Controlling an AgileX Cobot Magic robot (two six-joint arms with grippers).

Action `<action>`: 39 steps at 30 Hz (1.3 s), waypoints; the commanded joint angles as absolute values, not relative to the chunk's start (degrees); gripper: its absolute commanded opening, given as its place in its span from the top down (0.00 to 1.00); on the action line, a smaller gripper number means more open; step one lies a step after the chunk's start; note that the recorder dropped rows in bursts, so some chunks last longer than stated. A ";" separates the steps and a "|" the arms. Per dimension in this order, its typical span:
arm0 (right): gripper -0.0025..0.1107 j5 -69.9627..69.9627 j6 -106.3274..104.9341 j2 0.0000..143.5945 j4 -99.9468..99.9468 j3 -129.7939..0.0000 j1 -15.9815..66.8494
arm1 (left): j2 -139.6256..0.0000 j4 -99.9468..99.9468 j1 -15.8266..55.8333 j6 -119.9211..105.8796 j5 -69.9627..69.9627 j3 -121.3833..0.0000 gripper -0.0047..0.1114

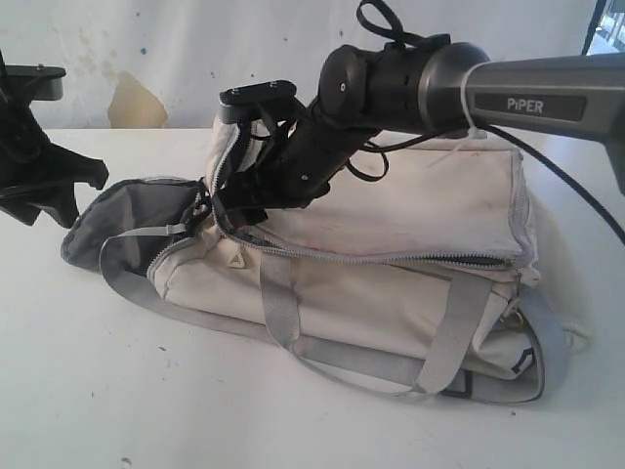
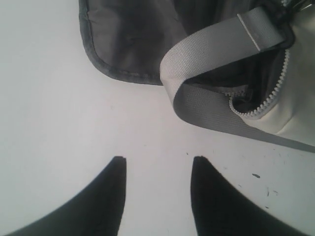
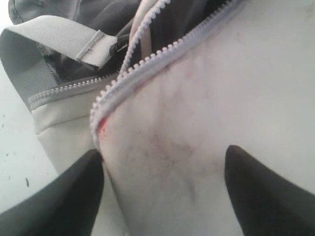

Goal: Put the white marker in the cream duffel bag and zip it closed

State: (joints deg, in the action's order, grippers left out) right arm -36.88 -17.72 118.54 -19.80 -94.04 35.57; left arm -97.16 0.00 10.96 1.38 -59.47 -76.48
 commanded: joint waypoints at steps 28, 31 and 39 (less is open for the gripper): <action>0.60 -66.89 -4.15 98.85 -16.78 -89.95 20.87 | -90.15 -11.01 23.32 -6.01 -57.44 -76.40 0.59; 0.60 -66.17 -4.15 96.35 -16.40 -86.48 18.25 | -90.01 -12.34 27.20 -6.01 -56.84 -76.40 0.59; 0.60 -64.02 -4.15 91.16 -16.40 -78.04 10.41 | -90.01 -14.02 39.96 -6.01 -48.44 -76.31 0.59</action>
